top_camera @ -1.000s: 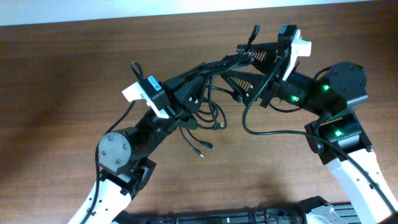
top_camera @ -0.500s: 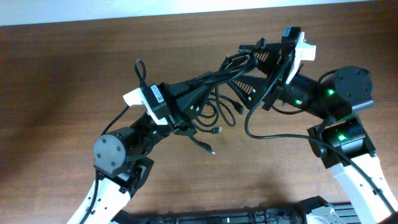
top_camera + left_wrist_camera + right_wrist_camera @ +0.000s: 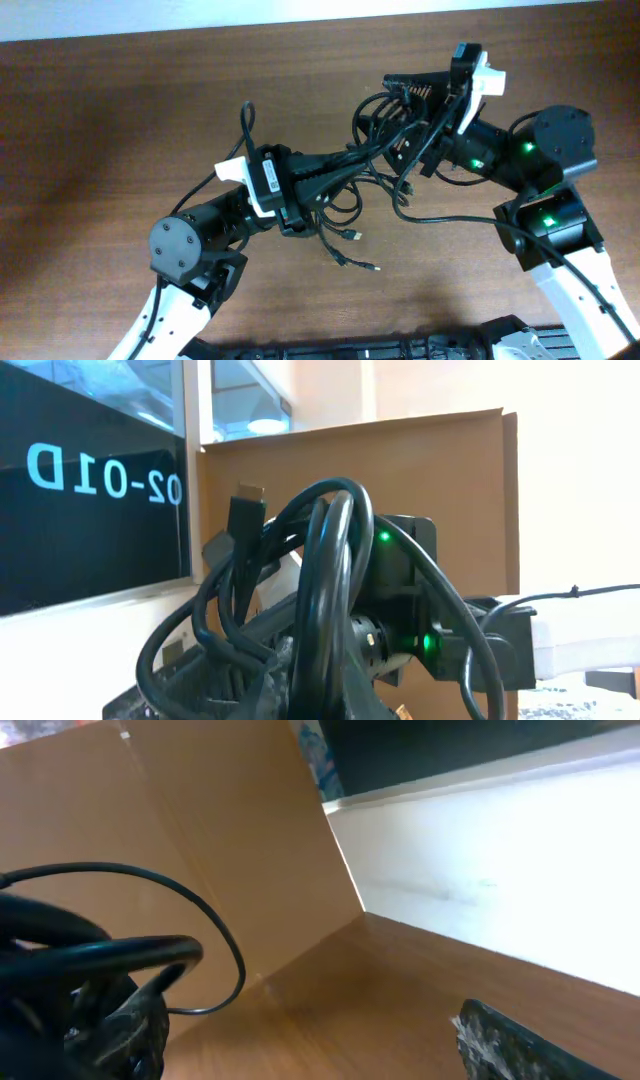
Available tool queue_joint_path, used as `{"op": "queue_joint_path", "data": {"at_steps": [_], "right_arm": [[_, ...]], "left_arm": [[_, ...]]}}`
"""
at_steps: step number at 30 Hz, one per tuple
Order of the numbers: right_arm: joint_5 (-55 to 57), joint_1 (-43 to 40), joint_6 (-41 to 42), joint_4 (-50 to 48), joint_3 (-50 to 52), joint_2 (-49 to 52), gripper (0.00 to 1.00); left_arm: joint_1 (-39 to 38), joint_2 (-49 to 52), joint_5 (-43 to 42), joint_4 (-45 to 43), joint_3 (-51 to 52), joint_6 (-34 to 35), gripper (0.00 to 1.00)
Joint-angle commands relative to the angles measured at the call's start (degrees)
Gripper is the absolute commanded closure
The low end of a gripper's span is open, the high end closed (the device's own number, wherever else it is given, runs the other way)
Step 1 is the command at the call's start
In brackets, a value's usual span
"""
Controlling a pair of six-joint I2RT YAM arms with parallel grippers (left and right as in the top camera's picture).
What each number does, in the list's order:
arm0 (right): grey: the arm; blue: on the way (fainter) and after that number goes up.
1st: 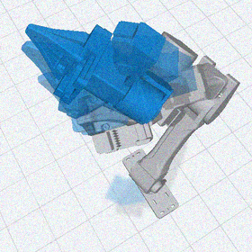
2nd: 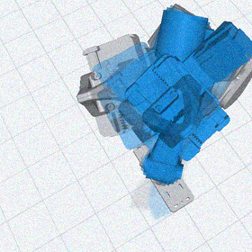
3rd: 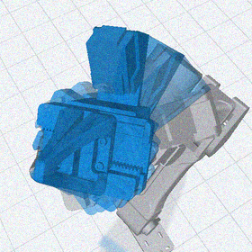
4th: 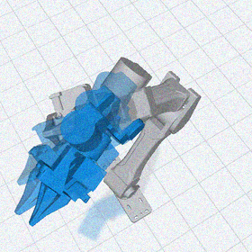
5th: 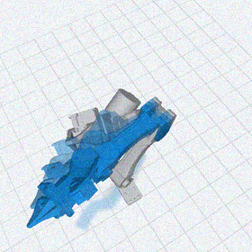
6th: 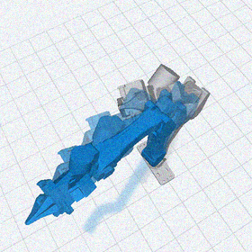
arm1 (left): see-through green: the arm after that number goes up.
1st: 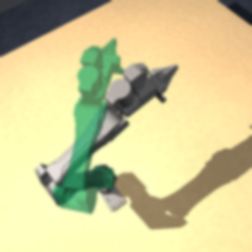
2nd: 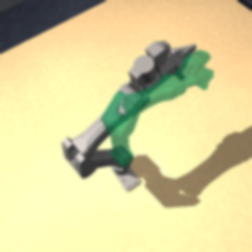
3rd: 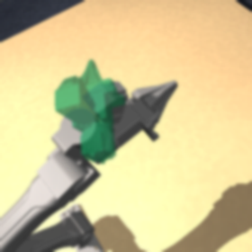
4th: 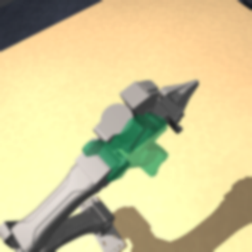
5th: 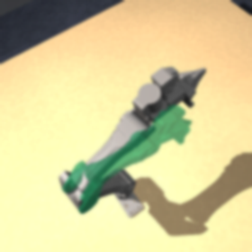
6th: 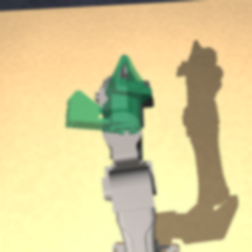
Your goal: Untangle cables
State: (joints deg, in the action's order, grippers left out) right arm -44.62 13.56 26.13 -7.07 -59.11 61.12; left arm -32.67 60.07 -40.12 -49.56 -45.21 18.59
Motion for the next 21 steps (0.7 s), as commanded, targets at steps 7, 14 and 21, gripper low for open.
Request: {"op": "queue_joint_path", "data": {"at_steps": [7, 14, 21], "right_arm": [[4.11, -0.57, -3.63, 13.49, 0.17, 1.97, 0.10], [4.15, -0.57, -4.85, 10.82, 0.15, -0.98, 0.10], [8.28, -0.57, -4.90, 2.51, 0.15, -5.92, 0.10]], "left_arm": [[-2.45, -1.53, 36.94, -1.60, -1.25, 1.03, 1.00], [-2.45, -1.53, 31.85, 1.42, -1.25, 1.01, 1.00], [-2.45, -1.53, 20.61, 1.16, -1.25, -0.70, 1.00]]}}
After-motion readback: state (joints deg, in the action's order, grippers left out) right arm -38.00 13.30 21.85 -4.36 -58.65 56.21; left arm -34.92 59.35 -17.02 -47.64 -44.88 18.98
